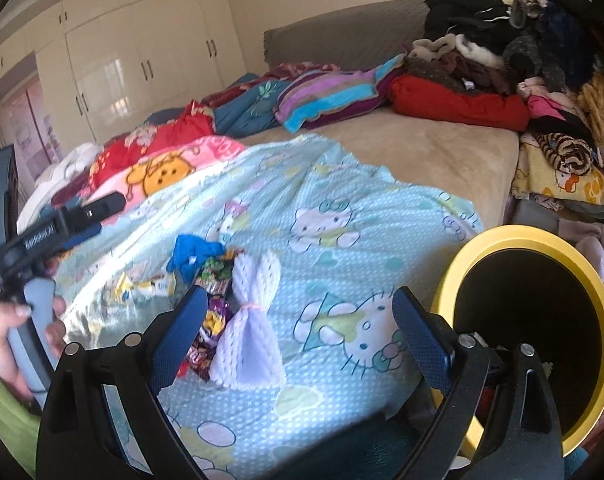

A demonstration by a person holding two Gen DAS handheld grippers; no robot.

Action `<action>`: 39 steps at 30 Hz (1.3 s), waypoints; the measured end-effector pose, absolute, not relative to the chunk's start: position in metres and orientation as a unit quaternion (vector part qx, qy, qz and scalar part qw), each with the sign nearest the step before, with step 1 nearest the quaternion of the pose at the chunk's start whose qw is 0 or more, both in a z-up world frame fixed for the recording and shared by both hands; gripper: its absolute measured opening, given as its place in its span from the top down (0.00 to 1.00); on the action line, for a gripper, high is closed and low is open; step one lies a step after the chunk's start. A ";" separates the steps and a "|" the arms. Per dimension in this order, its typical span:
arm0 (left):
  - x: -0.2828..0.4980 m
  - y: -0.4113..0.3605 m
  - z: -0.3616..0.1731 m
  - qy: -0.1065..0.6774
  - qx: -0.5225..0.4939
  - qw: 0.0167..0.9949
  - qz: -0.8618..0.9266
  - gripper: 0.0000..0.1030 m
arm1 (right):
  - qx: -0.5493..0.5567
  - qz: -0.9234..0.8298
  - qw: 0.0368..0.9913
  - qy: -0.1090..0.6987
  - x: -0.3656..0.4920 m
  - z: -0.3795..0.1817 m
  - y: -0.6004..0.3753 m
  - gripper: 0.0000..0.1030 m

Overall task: Collect trash
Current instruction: 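Move both tools back over the remaining trash on the bed, then grasp the yellow-white snack wrapper with the left tool while the right tool grasps the white mesh sleeve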

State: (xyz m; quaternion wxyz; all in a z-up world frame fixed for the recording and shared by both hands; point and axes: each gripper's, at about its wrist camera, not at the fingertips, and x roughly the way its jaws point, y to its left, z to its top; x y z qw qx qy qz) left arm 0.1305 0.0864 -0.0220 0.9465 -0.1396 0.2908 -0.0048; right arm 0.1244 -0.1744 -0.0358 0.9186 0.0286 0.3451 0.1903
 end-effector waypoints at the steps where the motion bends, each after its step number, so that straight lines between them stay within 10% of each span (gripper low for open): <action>1: 0.129 0.091 -0.023 0.291 -0.142 0.946 -0.001 0.11 | 0.025 0.191 0.917 0.349 0.125 -0.038 -0.172 0.12; 23: 0.126 0.164 -0.105 0.357 -0.243 0.900 0.059 0.11 | 0.016 0.192 0.879 0.436 0.142 -0.094 -0.147 0.23; 27: 0.126 0.167 -0.118 0.366 -0.266 0.889 0.062 0.25 | 0.018 0.194 0.871 0.451 0.145 -0.102 -0.142 0.27; 39: 0.131 0.159 -0.138 0.379 -0.282 0.880 0.043 0.49 | 0.037 0.233 0.841 0.487 0.155 -0.121 -0.133 0.80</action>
